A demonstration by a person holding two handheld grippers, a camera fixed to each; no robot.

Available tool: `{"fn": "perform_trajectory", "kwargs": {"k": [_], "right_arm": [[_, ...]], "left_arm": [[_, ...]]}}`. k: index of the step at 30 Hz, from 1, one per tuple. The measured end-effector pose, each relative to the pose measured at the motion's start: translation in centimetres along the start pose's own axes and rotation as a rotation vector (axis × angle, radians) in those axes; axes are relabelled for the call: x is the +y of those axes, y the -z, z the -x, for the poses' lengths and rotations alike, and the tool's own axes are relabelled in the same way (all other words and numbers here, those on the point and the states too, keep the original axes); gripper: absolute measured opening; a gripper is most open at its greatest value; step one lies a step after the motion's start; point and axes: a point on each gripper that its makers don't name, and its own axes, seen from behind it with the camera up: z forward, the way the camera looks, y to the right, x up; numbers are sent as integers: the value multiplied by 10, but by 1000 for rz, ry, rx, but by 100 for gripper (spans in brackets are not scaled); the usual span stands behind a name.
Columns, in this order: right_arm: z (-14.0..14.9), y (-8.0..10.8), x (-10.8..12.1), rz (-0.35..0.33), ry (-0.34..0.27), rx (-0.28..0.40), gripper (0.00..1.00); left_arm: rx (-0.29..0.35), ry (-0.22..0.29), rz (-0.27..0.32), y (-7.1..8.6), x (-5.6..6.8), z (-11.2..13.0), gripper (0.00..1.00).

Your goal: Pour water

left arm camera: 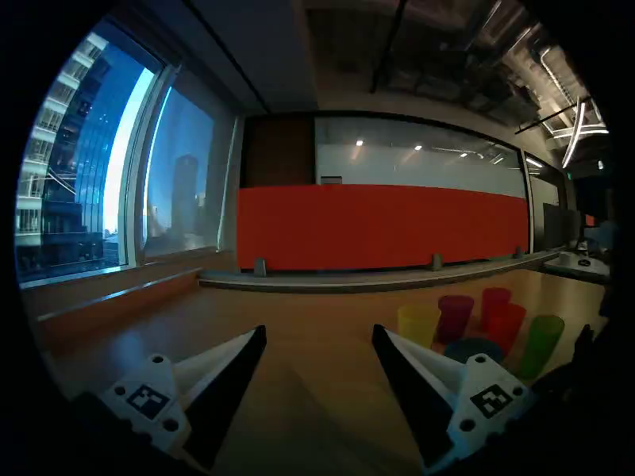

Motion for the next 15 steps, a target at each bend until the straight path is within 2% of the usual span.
{"fn": "perform_trajectory", "kwargs": {"k": [6,15], "right_arm": [[7,-4,1,-3,0,20,99],[18,-16,-1,-27,-52,49,99]], "left_arm": [[0,0,0,0,1,0,100],[0,0,0,0,1,0,100]]}}
